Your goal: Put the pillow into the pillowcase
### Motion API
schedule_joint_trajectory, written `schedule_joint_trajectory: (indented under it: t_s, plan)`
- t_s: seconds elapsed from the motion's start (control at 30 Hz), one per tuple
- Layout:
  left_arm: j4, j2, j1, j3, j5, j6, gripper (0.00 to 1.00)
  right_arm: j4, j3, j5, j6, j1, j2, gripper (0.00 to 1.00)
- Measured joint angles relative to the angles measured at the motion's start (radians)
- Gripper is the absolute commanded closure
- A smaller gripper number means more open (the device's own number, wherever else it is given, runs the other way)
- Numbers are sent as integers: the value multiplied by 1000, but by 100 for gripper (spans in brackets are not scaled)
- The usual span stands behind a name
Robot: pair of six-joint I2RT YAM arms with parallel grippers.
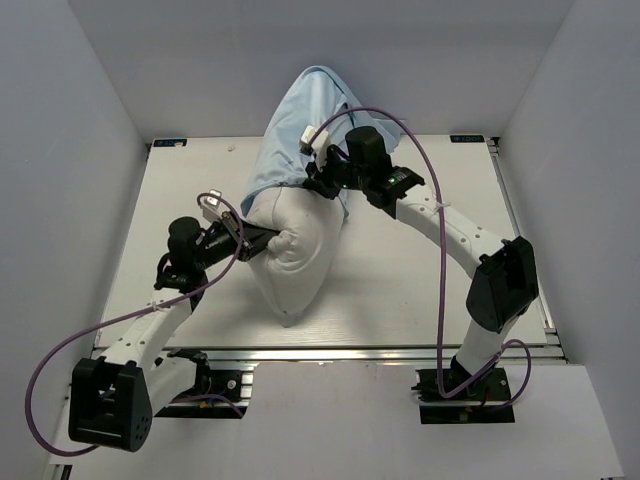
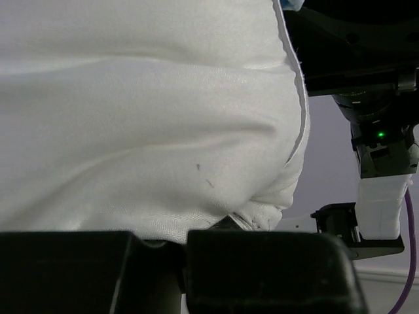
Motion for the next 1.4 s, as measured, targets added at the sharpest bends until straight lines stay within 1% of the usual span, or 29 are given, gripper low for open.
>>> schedule_joint_trajectory:
  t_s: [0.03, 0.07, 0.1, 0.13, 0.27, 0.43, 0.6, 0.73, 0.9, 1.03, 1.13, 1.17, 1.2, 1.23, 1.27, 1.3, 1.33, 1.37, 1.4]
  plan:
    - [0, -4, 13, -4, 5, 1, 100, 3, 0, -2, -8, -2, 2, 85]
    - [-1, -6, 25, -7, 9, 2, 100, 5, 0, -4, -16, -4, 5, 94]
    - [-2, -8, 39, -10, 16, 3, 100, 5, 1, -8, -29, -5, 9, 98]
    - [-2, -9, 51, -11, 23, 5, 100, 5, 2, -14, -39, -5, 13, 100]
    - [0, 0, 95, -16, 53, 15, 100, -7, 27, -48, -64, -5, 29, 100]
    - [0, 47, 137, -14, 97, 38, 100, -102, 94, -134, -92, 13, 33, 100]
    - [5, 124, 156, 5, 138, 56, 100, -168, 101, -119, -124, 134, -10, 100]
    - [1, 190, 167, 31, 176, 68, 100, -189, 105, -111, -86, 190, -36, 100]
    - [-18, 228, 173, 83, 172, 102, 100, -215, 143, -111, 8, 177, -36, 100]
    - [-12, 238, 181, 89, 145, 117, 100, -234, 158, -95, 77, 174, -37, 100]
    - [2, 264, 182, 89, 120, 119, 100, -209, 92, -56, 103, 165, -51, 100]
    - [3, 270, 182, 89, 112, 121, 100, -200, 60, -44, 113, 155, -52, 93]
    - [6, 277, 182, 89, 103, 122, 100, -181, 23, -32, 124, 140, -53, 76]
    - [7, 280, 182, 89, 95, 124, 100, -171, -7, -21, 138, 120, -53, 67]
    - [8, 283, 182, 89, 87, 126, 100, -156, -40, -14, 147, 92, -51, 62]
    - [10, 286, 182, 89, 84, 128, 100, -149, -64, -14, 156, 61, -51, 51]
    - [12, 290, 180, 89, 82, 129, 100, -141, -80, -18, 166, 33, -51, 48]
    - [14, 295, 178, 89, 82, 129, 100, -129, -89, -27, 171, 1, -51, 41]
    - [14, 301, 176, 89, 81, 128, 100, -118, -91, -35, 174, -28, -52, 38]
